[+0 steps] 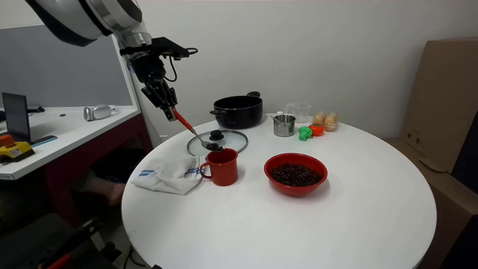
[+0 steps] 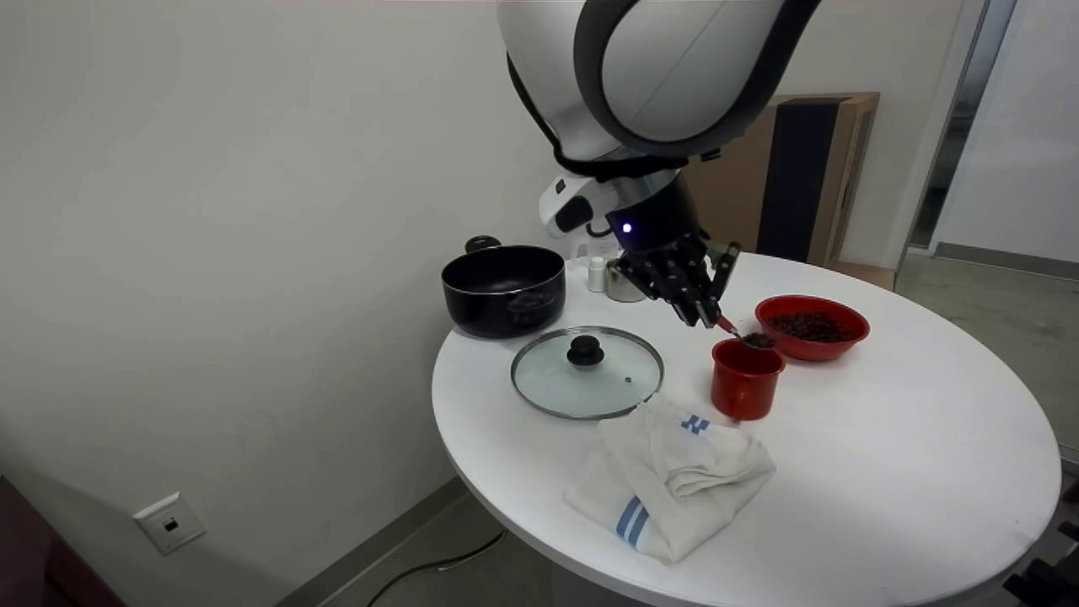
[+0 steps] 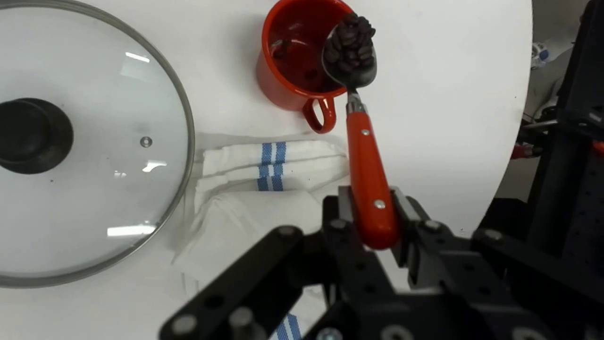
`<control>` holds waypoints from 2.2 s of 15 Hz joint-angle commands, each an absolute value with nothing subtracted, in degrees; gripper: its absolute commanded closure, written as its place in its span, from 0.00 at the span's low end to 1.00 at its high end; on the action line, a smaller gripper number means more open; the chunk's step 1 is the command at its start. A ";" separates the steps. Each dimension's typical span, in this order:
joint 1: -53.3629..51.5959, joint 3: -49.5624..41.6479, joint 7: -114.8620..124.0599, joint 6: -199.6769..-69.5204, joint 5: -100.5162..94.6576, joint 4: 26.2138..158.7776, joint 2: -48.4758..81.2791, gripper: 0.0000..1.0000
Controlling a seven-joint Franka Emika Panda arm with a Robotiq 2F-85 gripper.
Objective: Use the spoon to scoop some beans from the bowl into the cup
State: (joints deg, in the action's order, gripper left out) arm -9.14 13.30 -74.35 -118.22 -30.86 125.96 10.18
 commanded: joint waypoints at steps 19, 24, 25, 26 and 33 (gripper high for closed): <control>-6.89 11.18 -88.21 -116.37 -18.58 120.54 11.02 0.95; -6.24 11.23 -92.34 -114.37 -14.20 119.60 11.06 0.95; -6.14 11.19 -93.05 -113.91 -13.46 119.41 11.06 0.95; -6.01 11.15 -93.81 -113.32 -12.65 119.16 11.10 0.95; -5.84 9.95 -92.47 -114.18 -12.66 119.16 9.78 0.95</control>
State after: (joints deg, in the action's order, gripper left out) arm -5.84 10.76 -92.66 -113.61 -12.62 119.65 10.62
